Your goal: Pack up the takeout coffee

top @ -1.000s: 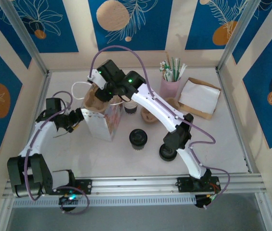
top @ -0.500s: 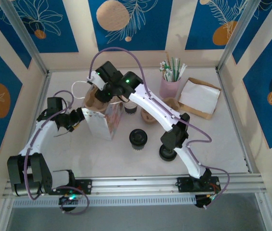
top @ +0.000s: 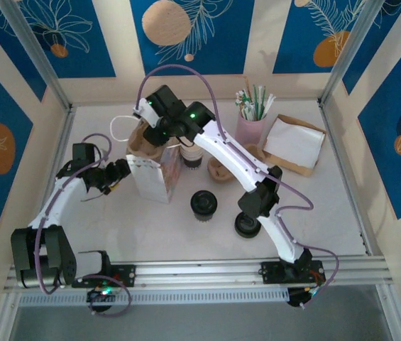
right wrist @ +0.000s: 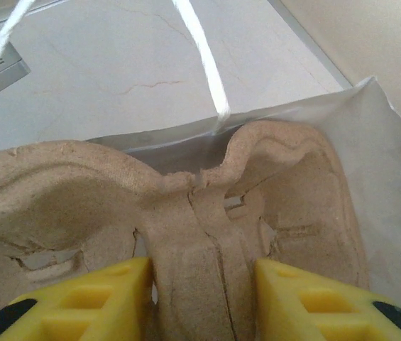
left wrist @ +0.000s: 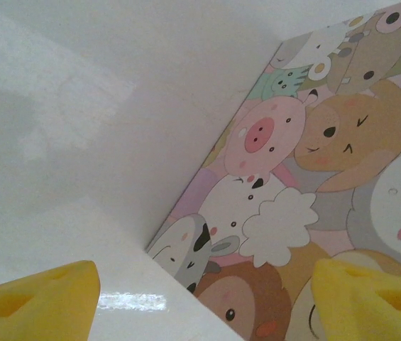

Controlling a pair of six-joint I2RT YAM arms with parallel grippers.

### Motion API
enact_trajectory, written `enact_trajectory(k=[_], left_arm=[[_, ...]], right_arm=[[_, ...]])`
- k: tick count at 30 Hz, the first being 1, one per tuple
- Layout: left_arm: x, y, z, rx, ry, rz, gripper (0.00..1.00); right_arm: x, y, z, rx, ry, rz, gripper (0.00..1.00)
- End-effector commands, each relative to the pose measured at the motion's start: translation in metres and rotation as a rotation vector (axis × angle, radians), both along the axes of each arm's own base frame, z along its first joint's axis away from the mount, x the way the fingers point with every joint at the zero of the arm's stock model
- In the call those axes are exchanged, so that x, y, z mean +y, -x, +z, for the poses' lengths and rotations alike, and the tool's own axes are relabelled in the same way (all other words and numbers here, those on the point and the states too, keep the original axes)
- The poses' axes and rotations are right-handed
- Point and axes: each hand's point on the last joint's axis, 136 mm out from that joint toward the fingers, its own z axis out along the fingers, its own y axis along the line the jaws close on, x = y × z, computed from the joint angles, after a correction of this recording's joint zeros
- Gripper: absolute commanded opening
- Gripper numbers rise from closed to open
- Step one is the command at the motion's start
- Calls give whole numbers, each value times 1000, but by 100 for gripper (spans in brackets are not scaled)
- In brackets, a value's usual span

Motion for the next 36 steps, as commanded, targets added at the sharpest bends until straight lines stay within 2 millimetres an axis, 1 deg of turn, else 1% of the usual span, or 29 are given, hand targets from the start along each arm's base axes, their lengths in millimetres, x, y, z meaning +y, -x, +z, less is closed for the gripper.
enact_trajectory(k=[1,3,4,6,8,9,10,12,17,23,24,26,27,31,34,36], left_arm=[[-3,-8,10,-34,-10,-14,78],[-3,-7,12,-39,-10,-14,78],[-3,-7,15,-44,-13,-13,78],[-2,-5,20,-55,-16,-12,79],[-2,-3,27,-65,-18,-11,79],[-2,-2,30,-70,-18,-10,79],[-2,-1,33,-74,-19,-10,79],[-1,2,38,-84,-25,-10,79],[0,6,48,-100,-36,-10,79],[1,9,48,-95,-48,-12,80],[1,10,48,-95,-50,-11,80],[2,11,49,-96,-57,-13,80],[2,11,49,-96,-59,-15,81],[2,10,56,-110,-62,-15,83],[3,10,68,-144,-63,-8,85],[4,11,78,-170,-67,1,87]], right_arm=[[-1,-2,16,14,-69,-8,43],[-3,-6,7,30,-58,-19,43],[-5,-8,0,28,-34,-24,43],[-8,-12,-18,28,23,-26,42],[-10,-10,-38,51,75,-7,41],[-11,-9,-45,51,100,-1,41],[-12,-9,-50,45,127,5,41],[-15,-8,-51,42,149,10,41],[-11,1,-34,33,123,31,41],[-7,11,-30,-6,164,51,41],[-8,13,-30,-2,166,54,43],[-7,20,-26,6,157,64,56],[-7,21,-21,4,147,62,56],[-7,33,9,-7,79,61,57],[-10,41,31,-7,22,54,58],[-13,46,42,3,-11,47,58]])
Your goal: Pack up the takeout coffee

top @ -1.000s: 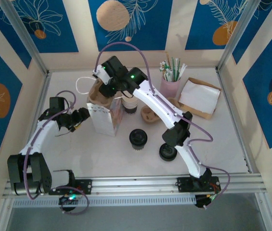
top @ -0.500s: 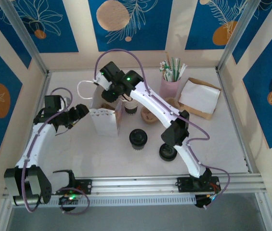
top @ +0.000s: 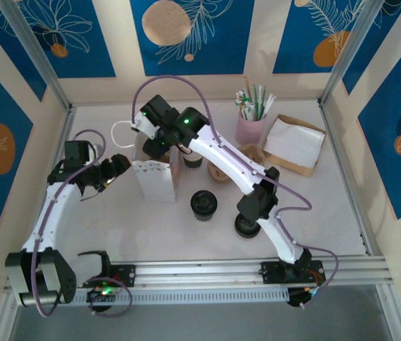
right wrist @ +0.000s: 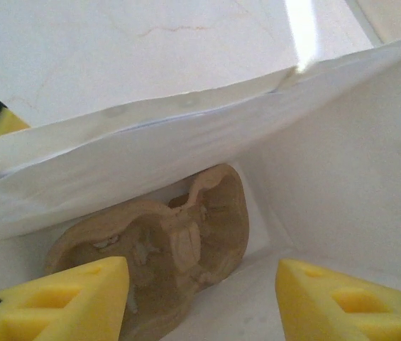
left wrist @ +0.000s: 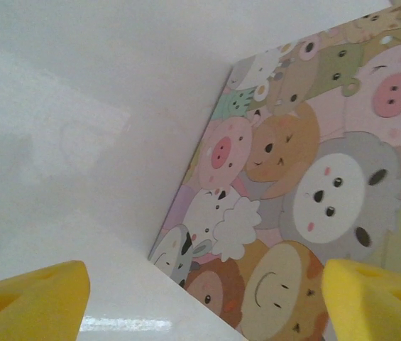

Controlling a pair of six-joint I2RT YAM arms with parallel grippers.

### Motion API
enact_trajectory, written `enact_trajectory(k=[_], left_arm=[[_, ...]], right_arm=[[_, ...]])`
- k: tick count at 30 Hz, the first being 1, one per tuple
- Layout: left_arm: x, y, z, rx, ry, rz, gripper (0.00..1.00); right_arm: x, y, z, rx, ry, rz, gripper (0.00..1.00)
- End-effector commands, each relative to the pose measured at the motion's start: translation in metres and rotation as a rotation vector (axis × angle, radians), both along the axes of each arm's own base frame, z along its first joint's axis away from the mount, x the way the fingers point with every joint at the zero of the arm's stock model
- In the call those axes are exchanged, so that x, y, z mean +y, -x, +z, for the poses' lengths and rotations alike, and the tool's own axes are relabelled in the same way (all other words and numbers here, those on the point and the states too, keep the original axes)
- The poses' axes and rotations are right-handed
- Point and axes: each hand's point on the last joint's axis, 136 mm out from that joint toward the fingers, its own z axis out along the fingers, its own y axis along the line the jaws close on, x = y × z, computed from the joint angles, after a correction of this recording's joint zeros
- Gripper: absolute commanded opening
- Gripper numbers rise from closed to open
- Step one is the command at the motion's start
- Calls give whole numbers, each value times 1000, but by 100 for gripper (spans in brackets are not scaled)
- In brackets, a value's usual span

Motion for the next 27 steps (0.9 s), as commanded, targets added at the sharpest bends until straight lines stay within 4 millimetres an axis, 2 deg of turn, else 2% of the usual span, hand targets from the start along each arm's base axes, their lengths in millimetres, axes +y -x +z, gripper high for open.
enact_trajectory(k=[1,8,13,17,20,27], left_arm=[[1,2,31,-81,-30,2,87],[9,15,65,-159,-69,44,90],[17,30,95,-215,-113,78,91],[22,34,122,-254,-162,75,93],[24,29,133,-250,-198,52,93],[7,5,150,-237,-262,-60,93]], right_arm=[[-12,20,65,-19,-145,-15,59],[-26,36,101,58,-294,-58,71],[-45,38,119,155,-410,-151,80],[-73,19,111,268,-458,-341,80],[-90,1,96,363,-487,-455,76],[-87,-28,72,462,-510,-538,71]])
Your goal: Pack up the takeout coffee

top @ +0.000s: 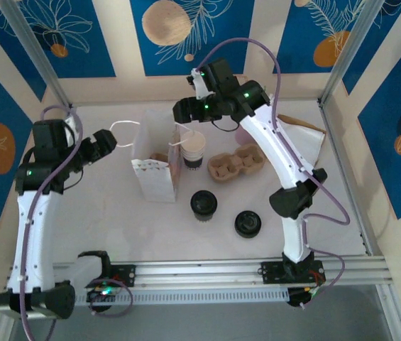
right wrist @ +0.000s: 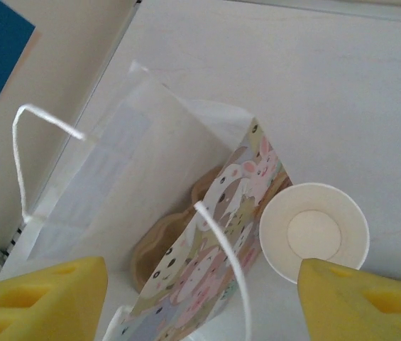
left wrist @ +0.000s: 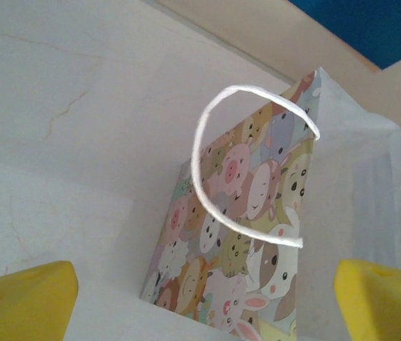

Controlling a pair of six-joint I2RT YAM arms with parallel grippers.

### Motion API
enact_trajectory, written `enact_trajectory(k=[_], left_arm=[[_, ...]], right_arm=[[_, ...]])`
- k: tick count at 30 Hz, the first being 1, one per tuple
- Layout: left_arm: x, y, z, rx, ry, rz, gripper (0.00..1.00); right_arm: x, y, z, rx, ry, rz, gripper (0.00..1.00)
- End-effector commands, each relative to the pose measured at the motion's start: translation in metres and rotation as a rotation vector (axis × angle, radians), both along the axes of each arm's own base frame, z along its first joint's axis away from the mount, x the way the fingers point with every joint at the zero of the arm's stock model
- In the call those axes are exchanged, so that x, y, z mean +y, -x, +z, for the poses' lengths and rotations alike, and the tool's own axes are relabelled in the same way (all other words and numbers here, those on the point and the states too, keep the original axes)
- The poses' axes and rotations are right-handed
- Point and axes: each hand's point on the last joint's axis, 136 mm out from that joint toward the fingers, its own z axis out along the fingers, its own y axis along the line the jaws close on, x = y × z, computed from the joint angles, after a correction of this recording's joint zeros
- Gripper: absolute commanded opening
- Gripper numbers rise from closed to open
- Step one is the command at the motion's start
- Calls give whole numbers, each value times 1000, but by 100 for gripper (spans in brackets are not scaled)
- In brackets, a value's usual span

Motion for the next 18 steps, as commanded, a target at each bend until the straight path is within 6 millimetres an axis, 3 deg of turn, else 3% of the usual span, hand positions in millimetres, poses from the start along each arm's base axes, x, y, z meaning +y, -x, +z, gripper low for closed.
enact_trajectory(k=[1,10,18], left_arm=[[-9,-4,1,43,-98,-67,93],[-41,-34,-8,157,-335,-196,86],[-66,-60,-23,213,-406,-273,54]], right_arm=[[15,0,-12,104,-52,-3,71],[25,-11,-29,151,-63,-5,70],[9,5,-14,134,-71,-14,70]])
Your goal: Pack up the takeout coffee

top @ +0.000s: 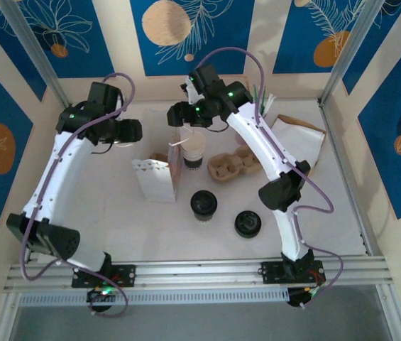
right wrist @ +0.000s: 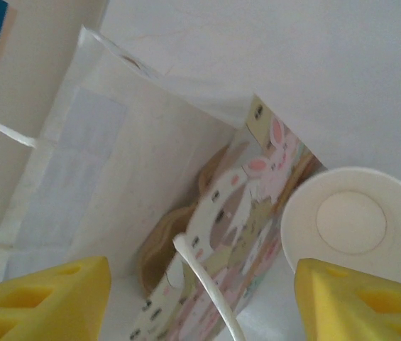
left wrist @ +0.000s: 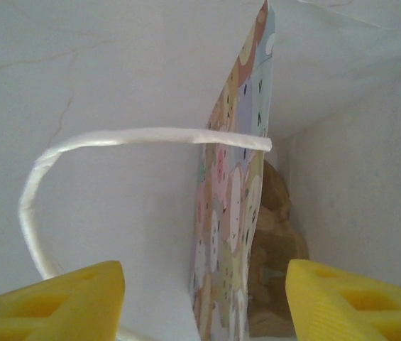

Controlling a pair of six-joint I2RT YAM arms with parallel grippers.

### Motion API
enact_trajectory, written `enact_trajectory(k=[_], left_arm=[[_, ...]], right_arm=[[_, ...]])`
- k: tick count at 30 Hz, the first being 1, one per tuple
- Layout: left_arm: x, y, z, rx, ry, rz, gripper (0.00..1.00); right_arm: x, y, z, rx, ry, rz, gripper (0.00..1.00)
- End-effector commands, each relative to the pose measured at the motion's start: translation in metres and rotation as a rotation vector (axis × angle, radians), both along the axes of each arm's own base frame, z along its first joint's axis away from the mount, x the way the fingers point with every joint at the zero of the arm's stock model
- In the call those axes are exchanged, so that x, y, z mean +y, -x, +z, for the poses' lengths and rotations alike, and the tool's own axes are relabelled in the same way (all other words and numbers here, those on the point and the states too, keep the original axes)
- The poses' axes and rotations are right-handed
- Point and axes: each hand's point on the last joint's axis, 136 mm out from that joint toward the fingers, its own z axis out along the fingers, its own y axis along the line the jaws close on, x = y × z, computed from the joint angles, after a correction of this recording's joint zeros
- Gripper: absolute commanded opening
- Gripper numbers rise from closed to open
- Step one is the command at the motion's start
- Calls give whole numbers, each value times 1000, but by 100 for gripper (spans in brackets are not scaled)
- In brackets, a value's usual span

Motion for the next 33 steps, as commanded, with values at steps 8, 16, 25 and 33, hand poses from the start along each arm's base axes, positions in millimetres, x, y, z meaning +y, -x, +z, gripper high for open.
enact_trajectory(k=[8,16,25,33], left_arm=[[-26,-22,-17,59,-44,-61,22],[-24,-13,-9,19,-64,-57,0],[-18,14,25,-139,-42,-109,0],[-34,42,22,-158,-37,-284,0]], right_arm=[[-32,38,50,-45,-96,-10,71],[-52,61,61,-63,-166,-10,75],[-72,83,75,-132,-260,-17,85],[-84,91,71,-163,-296,-21,87]])
